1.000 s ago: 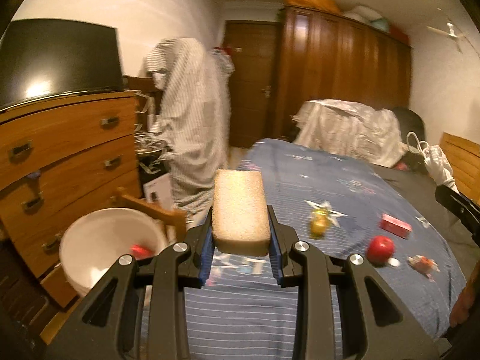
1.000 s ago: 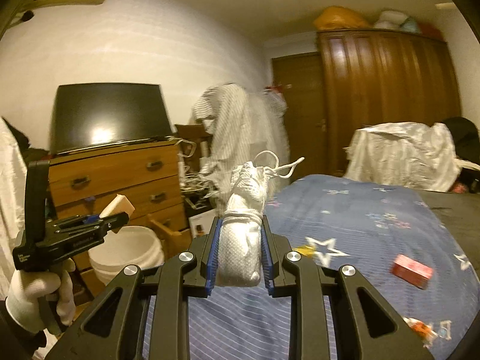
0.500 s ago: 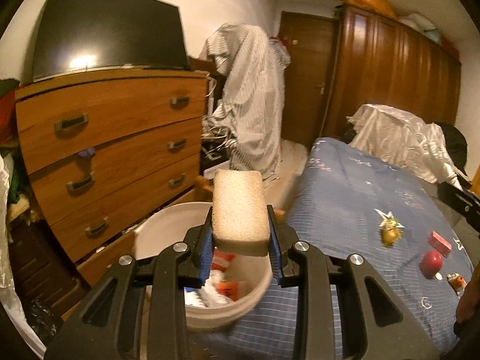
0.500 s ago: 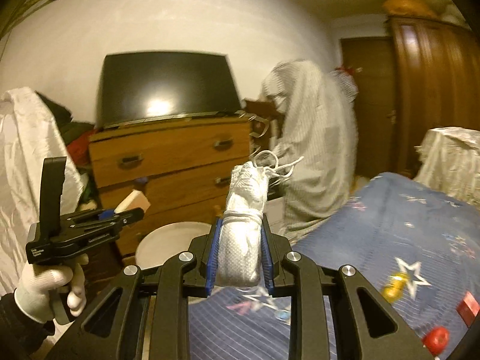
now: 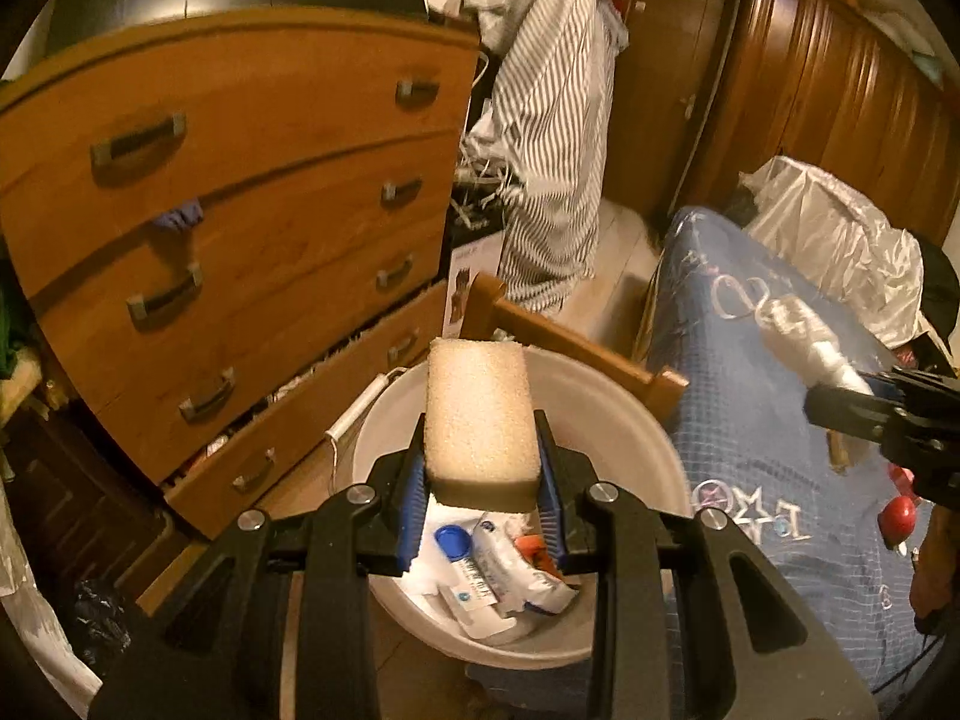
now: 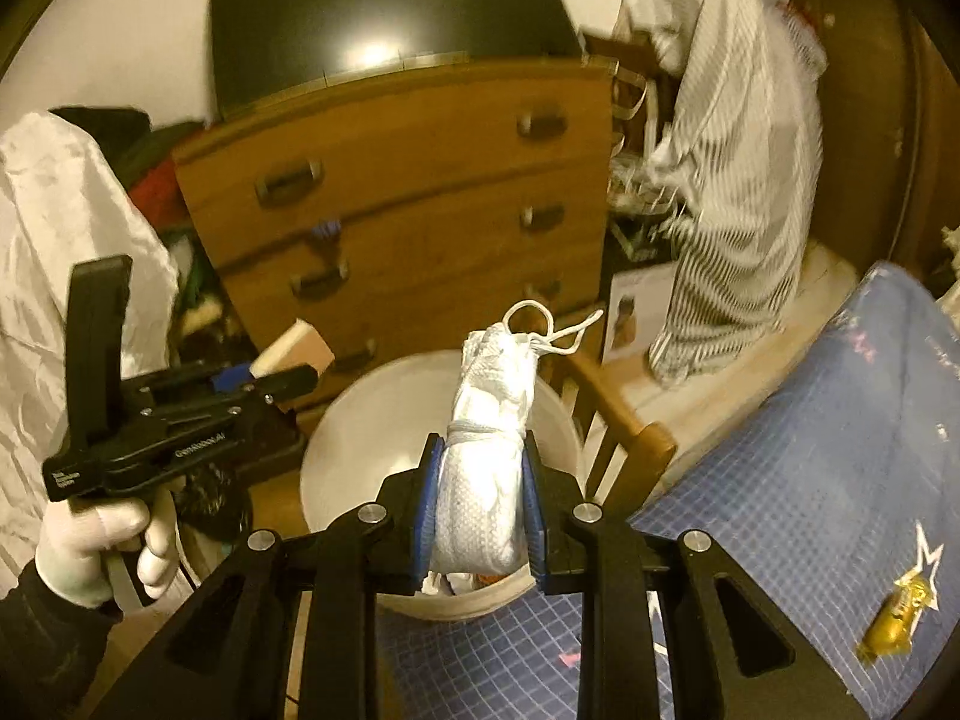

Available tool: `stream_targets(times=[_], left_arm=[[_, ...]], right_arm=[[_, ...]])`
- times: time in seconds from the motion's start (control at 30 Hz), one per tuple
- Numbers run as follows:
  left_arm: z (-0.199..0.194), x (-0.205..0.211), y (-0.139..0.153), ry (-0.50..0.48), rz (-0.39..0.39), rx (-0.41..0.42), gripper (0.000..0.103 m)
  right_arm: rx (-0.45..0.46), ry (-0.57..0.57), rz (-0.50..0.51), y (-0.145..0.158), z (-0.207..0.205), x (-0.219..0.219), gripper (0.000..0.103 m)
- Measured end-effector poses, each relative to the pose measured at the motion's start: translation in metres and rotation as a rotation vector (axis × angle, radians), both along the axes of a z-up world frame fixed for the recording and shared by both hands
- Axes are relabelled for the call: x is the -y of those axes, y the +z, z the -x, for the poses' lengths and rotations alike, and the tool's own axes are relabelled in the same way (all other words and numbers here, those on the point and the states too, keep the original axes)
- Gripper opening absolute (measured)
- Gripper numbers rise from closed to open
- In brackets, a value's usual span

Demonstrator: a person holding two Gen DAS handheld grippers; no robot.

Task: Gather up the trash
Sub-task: 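Lift the soap bar and tissue and carry both over the white bucket, then open both tools to drop the soap bar and tissue into the bucket, then move both open tools back over the remaining trash on the bed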

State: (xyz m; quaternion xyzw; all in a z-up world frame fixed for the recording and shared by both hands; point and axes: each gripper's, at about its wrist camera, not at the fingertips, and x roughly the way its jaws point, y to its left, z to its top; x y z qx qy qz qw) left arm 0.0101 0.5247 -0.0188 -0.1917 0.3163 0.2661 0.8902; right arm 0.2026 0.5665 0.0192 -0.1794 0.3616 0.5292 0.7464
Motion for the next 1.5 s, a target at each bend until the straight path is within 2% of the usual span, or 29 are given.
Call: stream_targets(times=[0.1,0.37,0.73,1.07,1.1,1.13,1.17,1.2,1.4,1.5], left_arm=[[-0.007,-0.010,-0.015,-0.013,0.019,-0.025,0.029],[-0.016,-0.028,-0.041,-0.020,0.045,-0.040,0.029],[-0.020,-0.032,-0.043,-0.018,0.047,-0.043,0.029],[-0.022,-0.037,-0.047,-0.010,0.048,-0.048,0.030],[-0.022,-0.038,-0.047,-0.004,0.045,-0.048,0.040],[-0.022,-0.038,-0.047,0.001,0.041,-0.045,0.058],[-0.021,-0.039,-0.047,0.012,0.033,-0.042,0.067],[-0.020,-0.039,-0.046,0.022,0.025,-0.038,0.073],[-0.020,-0.039,-0.047,0.028,0.023,-0.041,0.074],[-0.019,-0.033,-0.045,0.023,0.003,-0.045,0.074]], right_arm=[[-0.071,0.014,0.059,-0.024,-0.014,-0.025,0.026],[-0.102,0.015,0.091,-0.056,-0.025,-0.043,0.026],[-0.104,0.016,0.087,-0.060,-0.033,-0.025,0.026],[-0.106,0.023,0.084,-0.063,-0.036,-0.027,0.026],[-0.104,0.024,0.081,-0.064,-0.036,-0.027,0.027],[-0.103,0.023,0.075,-0.063,-0.036,-0.025,0.034],[-0.103,0.020,0.070,-0.063,-0.036,-0.025,0.044],[-0.105,0.016,0.063,-0.063,-0.037,-0.024,0.046],[-0.122,0.003,0.044,-0.063,-0.042,-0.014,0.048],[-0.131,-0.002,0.019,-0.061,-0.041,-0.004,0.052]])
